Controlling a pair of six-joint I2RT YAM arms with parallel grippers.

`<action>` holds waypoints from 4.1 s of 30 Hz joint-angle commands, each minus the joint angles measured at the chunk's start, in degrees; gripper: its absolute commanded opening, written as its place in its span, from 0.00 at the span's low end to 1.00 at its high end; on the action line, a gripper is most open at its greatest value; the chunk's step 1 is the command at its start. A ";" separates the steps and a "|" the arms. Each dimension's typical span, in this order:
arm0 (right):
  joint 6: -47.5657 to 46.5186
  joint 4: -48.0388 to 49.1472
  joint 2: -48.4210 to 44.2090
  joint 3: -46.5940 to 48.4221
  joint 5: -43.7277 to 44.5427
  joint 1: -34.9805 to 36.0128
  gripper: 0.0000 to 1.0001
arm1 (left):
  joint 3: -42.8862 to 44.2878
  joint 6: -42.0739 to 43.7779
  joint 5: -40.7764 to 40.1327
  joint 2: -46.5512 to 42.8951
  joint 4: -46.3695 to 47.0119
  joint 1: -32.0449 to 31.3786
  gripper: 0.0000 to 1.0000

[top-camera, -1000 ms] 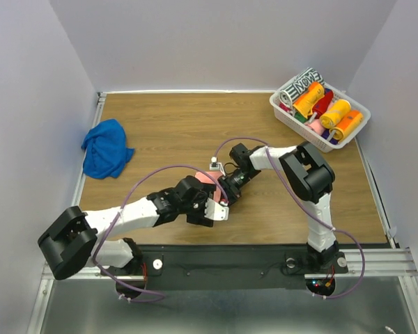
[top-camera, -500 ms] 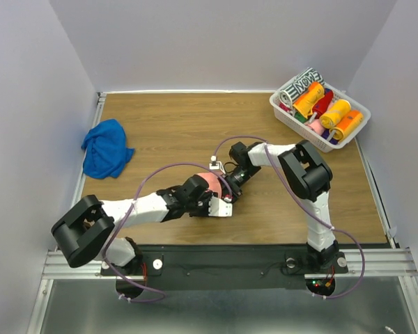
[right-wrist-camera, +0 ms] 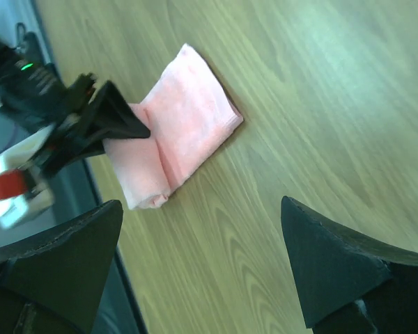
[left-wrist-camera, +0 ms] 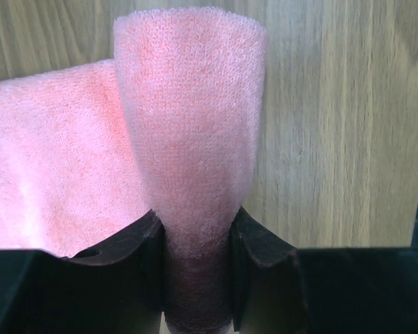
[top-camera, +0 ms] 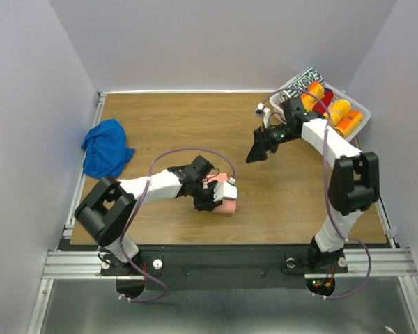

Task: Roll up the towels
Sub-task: Roll the towel

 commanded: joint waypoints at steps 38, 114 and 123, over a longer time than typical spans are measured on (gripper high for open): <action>-15.86 46.29 -16.22 -37.33 38.88 36.29 0.96 | 33.94 18.24 22.87 37.68 -39.89 19.34 0.51; 2.94 -6.44 28.18 10.03 -6.29 18.63 0.56 | -11.32 14.02 -8.35 -13.12 0.46 -1.75 0.36; 3.56 -6.88 16.70 18.92 0.92 2.99 1.00 | -1.05 9.47 0.71 -3.12 -12.01 0.62 0.35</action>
